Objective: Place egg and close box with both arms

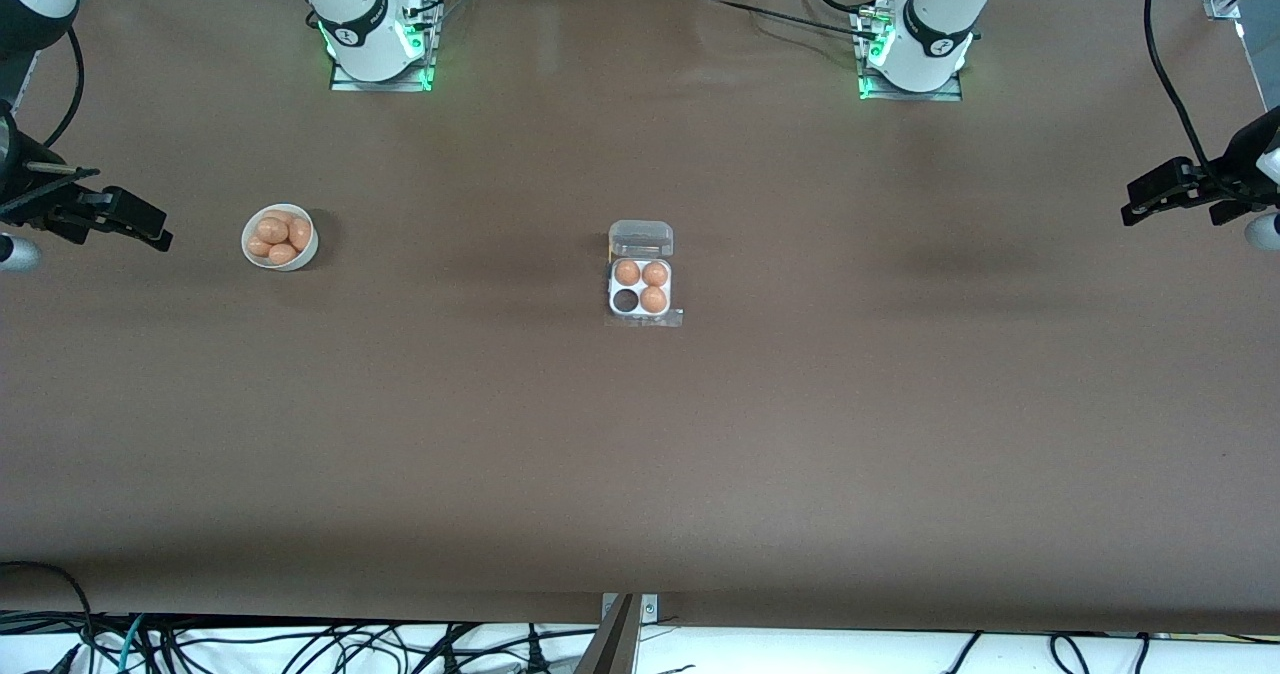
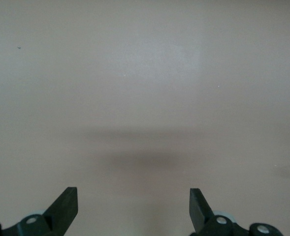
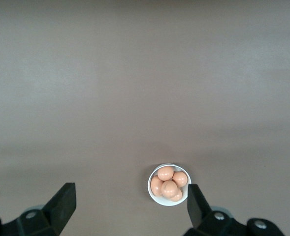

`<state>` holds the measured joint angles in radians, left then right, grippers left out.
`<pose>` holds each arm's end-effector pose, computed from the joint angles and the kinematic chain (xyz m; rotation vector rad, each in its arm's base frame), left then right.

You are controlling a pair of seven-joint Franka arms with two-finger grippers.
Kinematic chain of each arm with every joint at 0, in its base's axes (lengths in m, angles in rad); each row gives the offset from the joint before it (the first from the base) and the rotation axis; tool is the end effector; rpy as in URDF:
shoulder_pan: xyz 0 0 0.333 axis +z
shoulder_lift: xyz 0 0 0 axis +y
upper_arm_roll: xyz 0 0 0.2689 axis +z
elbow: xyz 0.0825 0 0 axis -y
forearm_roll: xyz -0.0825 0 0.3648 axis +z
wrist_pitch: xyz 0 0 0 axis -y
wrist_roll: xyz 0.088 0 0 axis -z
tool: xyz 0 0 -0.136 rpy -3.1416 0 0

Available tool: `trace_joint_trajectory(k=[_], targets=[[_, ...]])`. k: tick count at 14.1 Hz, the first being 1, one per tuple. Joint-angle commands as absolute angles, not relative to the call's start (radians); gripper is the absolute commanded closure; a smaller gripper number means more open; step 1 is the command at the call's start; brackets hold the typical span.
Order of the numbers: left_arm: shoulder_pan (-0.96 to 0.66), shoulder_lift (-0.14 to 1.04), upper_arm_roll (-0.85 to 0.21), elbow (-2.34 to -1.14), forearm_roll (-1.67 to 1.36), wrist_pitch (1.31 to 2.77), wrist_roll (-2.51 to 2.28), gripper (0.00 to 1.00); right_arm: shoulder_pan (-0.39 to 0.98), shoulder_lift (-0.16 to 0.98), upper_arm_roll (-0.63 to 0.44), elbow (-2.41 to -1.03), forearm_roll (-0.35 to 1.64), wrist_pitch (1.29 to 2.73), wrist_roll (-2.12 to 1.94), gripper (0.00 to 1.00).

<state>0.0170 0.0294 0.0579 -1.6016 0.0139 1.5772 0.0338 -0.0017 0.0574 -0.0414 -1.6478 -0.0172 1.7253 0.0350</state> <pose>0.5384 0.0420 0.5193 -3.1271 -0.0636 0.0853 0.5605 -0.0258 0.4954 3.1197 -0.1179 0.0313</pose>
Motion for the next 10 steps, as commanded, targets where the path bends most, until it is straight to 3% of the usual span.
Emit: trace_joint_trajectory(k=[1,10], targets=[[0.017,0.025,0.057,-1.603,0.012,1.574,0.046,0.0,-0.014,0.049,-0.032,-1.637,-0.009,1.706,0.034,0.0],[0.018,0.04,0.058,-1.583,0.014,1.574,0.046,0.0,-0.014,0.049,-0.032,-1.638,-0.009,1.704,0.031,0.0]])
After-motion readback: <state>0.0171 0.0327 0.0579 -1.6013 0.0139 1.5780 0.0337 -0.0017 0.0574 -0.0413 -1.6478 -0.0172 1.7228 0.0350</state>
